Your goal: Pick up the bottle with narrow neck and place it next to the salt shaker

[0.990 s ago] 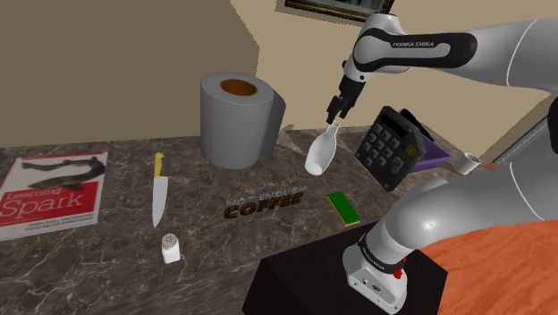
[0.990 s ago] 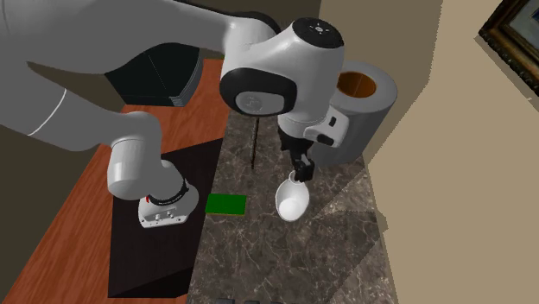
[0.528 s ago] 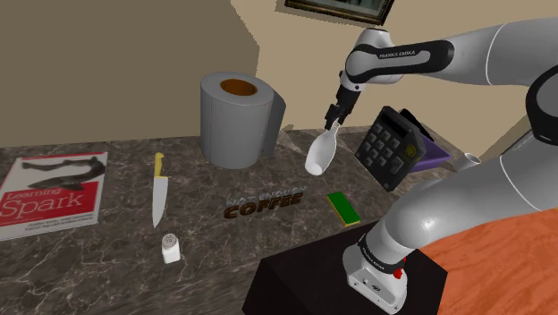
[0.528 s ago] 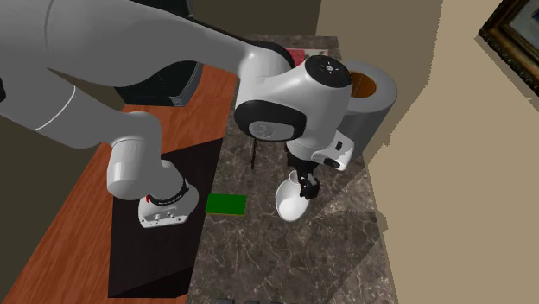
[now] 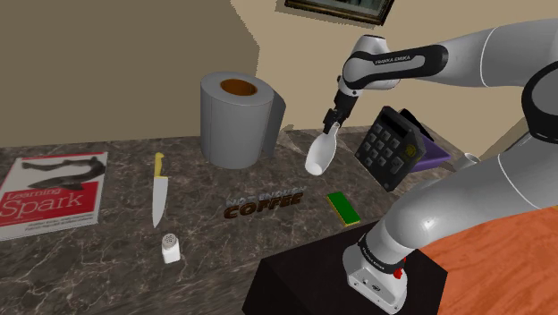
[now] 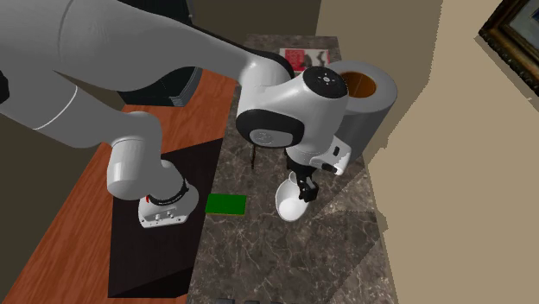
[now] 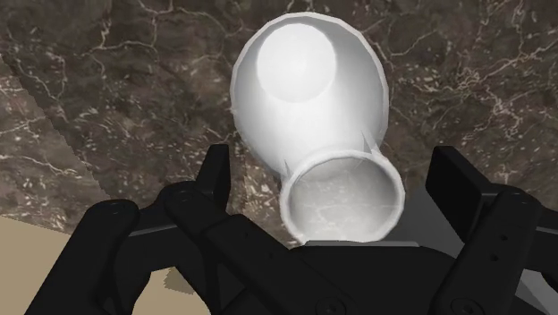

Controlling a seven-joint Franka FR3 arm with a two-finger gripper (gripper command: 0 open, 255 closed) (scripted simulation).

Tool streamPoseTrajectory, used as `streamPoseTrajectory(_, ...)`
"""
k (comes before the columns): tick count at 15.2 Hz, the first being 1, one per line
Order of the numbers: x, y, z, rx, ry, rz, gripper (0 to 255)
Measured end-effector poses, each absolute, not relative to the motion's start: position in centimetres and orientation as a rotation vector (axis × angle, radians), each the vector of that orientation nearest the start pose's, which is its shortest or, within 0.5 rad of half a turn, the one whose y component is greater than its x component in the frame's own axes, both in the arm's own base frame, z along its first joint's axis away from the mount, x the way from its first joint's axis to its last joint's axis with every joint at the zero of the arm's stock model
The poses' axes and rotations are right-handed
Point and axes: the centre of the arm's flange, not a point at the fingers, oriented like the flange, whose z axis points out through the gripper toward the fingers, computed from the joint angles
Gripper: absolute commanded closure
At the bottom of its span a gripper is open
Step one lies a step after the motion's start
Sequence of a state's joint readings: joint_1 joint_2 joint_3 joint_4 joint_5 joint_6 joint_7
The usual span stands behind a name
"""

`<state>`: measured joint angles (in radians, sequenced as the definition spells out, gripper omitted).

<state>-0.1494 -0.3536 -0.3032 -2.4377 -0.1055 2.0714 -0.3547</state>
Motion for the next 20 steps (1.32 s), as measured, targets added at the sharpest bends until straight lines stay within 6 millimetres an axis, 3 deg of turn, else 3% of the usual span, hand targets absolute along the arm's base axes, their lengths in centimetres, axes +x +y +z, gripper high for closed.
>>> streamPoseTrajectory(1,38.5,-19.5,42.6,-3.121,0.042,0.029,0)
streamPoseTrajectory(2,38.5,-19.5,42.6,-3.121,0.042,0.029,255)
streamPoseTrajectory(12,38.5,-19.5,42.6,-3.121,0.042,0.028,255)
streamPoseTrajectory(20,38.5,-19.4,46.3,-3.121,0.042,0.029,255)
